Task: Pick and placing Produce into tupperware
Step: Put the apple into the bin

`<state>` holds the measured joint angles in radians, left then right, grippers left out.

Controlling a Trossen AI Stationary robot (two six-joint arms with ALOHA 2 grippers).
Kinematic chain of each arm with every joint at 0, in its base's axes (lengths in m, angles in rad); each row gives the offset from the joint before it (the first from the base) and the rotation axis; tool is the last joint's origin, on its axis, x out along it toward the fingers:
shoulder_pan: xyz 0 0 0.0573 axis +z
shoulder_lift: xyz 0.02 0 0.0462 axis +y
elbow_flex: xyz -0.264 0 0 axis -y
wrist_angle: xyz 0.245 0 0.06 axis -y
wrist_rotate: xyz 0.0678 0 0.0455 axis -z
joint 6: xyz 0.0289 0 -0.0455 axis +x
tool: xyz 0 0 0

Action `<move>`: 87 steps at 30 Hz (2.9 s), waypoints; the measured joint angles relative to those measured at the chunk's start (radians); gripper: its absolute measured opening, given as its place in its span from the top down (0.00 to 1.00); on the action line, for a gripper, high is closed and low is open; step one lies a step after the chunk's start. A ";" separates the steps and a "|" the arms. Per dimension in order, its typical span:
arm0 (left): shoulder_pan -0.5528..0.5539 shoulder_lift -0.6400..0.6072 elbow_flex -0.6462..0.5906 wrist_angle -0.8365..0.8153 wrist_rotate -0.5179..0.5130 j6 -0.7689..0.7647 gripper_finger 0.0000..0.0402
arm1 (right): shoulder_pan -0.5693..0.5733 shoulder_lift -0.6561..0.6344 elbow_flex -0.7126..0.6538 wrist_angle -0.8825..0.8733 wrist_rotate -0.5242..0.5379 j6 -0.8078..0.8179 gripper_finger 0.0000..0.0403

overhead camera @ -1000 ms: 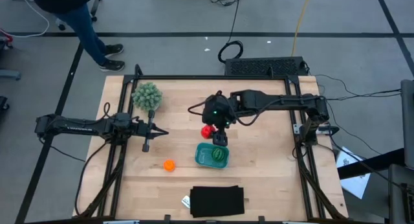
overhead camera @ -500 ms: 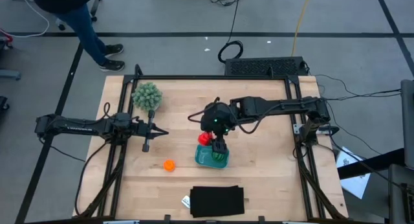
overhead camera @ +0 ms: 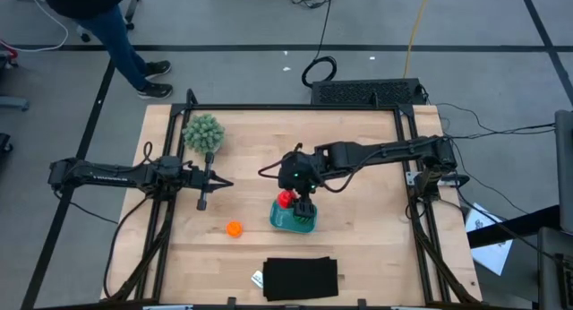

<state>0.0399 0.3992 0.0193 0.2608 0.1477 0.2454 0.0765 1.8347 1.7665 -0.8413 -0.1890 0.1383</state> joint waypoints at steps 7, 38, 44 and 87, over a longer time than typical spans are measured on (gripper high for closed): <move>0.000 0.000 0.000 0.000 0.000 0.000 1.00 | 0.000 0.000 0.000 0.004 -0.001 0.006 0.37; 0.000 0.000 0.000 -0.049 -0.019 -0.003 1.00 | 0.050 0.166 0.000 0.029 0.004 -0.534 0.37; 0.000 0.000 0.000 -0.050 -0.019 -0.001 1.00 | 0.063 0.164 -0.060 0.094 0.006 -0.681 0.37; 0.000 0.000 0.000 -0.062 -0.019 0.011 1.00 | 0.103 0.201 -0.155 0.265 0.170 -0.590 0.37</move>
<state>0.0399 0.3992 0.0189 0.1989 0.1284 0.2565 0.1794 2.0361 1.6115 -0.5768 -0.0193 -0.4522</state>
